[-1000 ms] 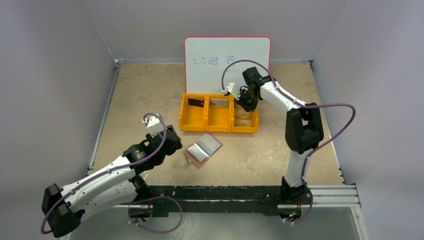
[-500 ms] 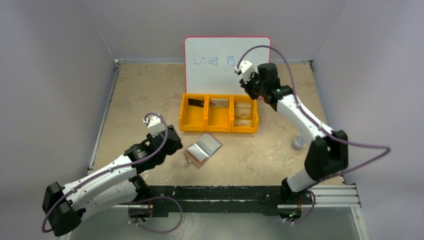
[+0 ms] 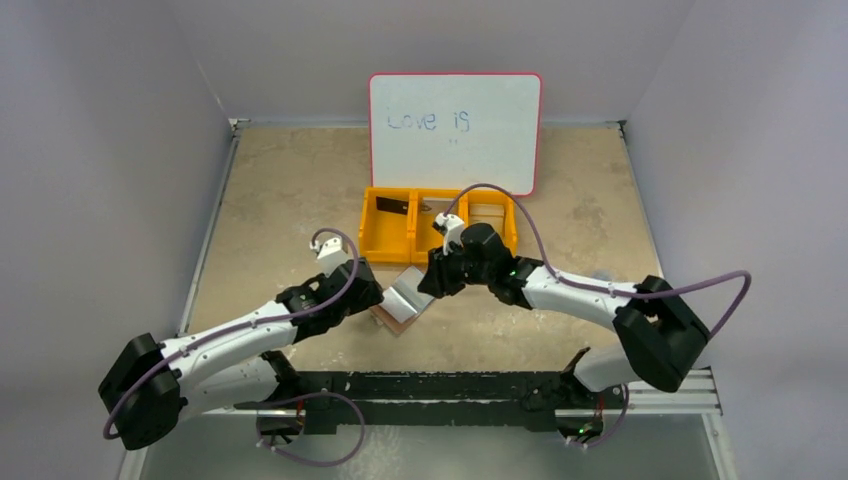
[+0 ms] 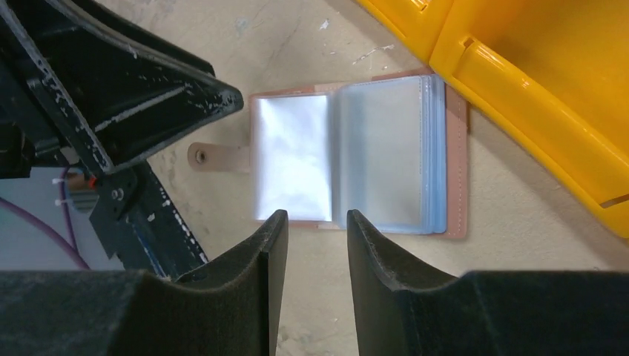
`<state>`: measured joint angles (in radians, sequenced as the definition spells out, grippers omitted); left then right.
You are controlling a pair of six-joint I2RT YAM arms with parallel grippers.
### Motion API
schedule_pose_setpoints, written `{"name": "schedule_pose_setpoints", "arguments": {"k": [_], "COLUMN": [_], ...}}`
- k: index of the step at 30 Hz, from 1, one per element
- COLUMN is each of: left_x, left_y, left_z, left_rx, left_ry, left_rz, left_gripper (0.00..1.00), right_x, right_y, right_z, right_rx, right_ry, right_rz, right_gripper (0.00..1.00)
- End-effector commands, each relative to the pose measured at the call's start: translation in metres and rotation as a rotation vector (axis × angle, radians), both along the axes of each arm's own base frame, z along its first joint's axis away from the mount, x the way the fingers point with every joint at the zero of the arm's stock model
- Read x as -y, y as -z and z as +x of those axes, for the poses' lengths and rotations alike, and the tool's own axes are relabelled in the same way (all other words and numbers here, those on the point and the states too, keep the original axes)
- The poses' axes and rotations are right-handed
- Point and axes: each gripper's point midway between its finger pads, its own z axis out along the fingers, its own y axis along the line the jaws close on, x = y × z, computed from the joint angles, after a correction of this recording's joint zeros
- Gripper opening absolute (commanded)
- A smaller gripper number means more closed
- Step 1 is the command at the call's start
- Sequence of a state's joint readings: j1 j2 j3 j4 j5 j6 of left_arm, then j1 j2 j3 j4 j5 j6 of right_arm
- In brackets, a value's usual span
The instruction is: Take the credit cards out of the card holder
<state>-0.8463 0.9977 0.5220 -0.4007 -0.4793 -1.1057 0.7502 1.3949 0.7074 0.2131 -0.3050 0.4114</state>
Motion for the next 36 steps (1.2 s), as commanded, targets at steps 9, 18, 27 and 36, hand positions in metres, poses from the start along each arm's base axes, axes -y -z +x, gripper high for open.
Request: {"name": "schedule_pose_setpoints", "arguments": {"k": [9,18,27,36], "left_x": [0.019,0.018,0.016,0.023], "left_y": [0.007,0.026,0.043,0.047], "left_z": [0.004,-0.016,-0.02,-0.005], "left_rx": [-0.027,-0.107,-0.129,-0.11], "left_ry": [0.011,0.076,0.089,0.095], "left_rz": [-0.06,-0.049,-0.027,0.02], "left_gripper": [0.58,0.57,0.41,0.0], "right_x": [-0.009,-0.005,-0.019,-0.009], "right_y": [0.027,0.052,0.053,0.026], "right_z": [0.018,0.013,0.006,0.013], "right_rx": [-0.005,-0.041,-0.062,-0.037], "right_ry": [0.134,0.113,0.055,0.155], "right_rz": [-0.075,-0.167,-0.142,-0.125], "right_gripper": [0.4,0.4,0.33,0.38]}}
